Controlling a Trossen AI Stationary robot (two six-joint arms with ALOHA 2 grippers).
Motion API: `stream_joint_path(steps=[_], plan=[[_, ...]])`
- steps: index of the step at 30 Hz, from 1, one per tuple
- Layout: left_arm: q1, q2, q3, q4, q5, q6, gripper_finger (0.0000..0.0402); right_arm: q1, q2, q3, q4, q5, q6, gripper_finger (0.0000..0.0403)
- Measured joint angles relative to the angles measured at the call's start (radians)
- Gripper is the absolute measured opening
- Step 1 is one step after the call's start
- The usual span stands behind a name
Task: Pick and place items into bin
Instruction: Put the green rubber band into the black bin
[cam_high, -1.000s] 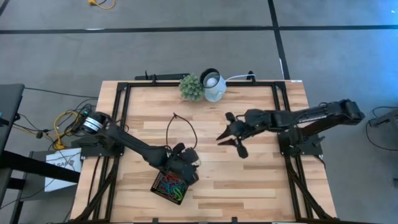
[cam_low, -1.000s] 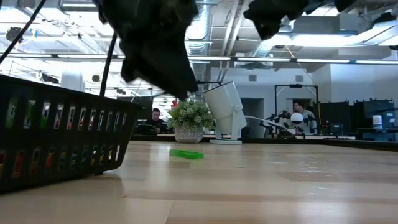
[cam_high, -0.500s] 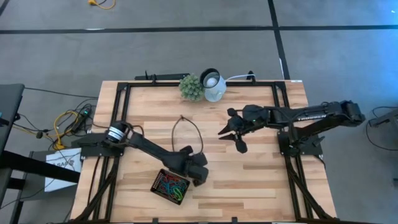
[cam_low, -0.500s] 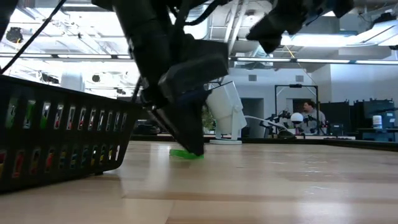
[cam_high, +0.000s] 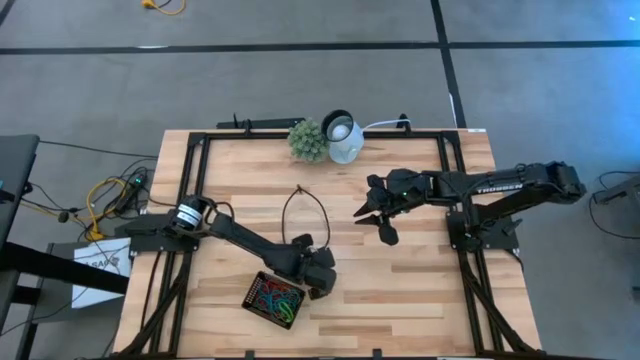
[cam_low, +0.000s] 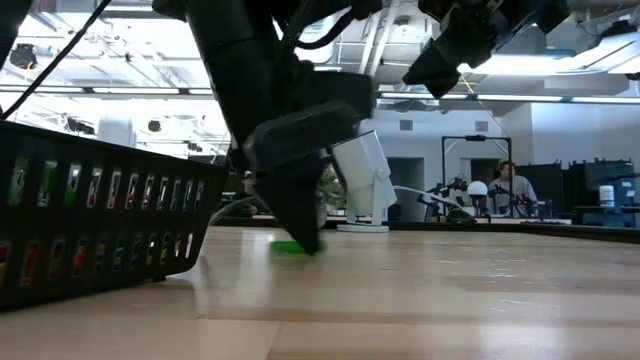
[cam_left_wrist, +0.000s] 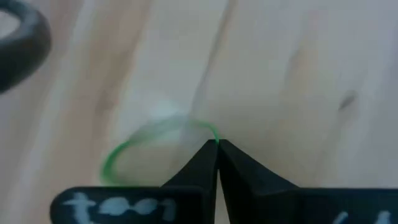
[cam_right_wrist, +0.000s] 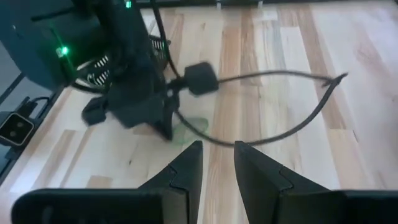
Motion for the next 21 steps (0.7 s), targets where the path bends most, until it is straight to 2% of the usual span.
stream_joint_path(steps=[4, 9, 15, 18, 21], plan=[[0.002, -0.054, 0.065, -0.134, -0.034, 0.038, 0.0001, 0.0, 0.0, 0.0, -0.044, 0.0, 0.0, 0.0085], [-0.039, -0.147, 0.2, -0.411, -0.058, -0.047, 0.0, 0.0, 0.0, 0.0, -0.112, 0.0, 0.007, 0.0085], [-0.186, -0.216, 0.304, -0.598, 0.039, -0.264, 0.0, 0.0, 0.0, 0.0, -0.148, 0.004, 0.053, 0.0085], [-0.28, -0.214, 0.296, -0.652, 0.017, -0.417, 0.0, 0.0, 0.0, 0.0, -0.15, 0.005, 0.053, 0.0085], [-0.355, -0.214, 0.235, -0.634, 0.014, -0.586, 0.0, 0.0, 0.0, 0.0, -0.147, 0.006, 0.053, 0.0085]])
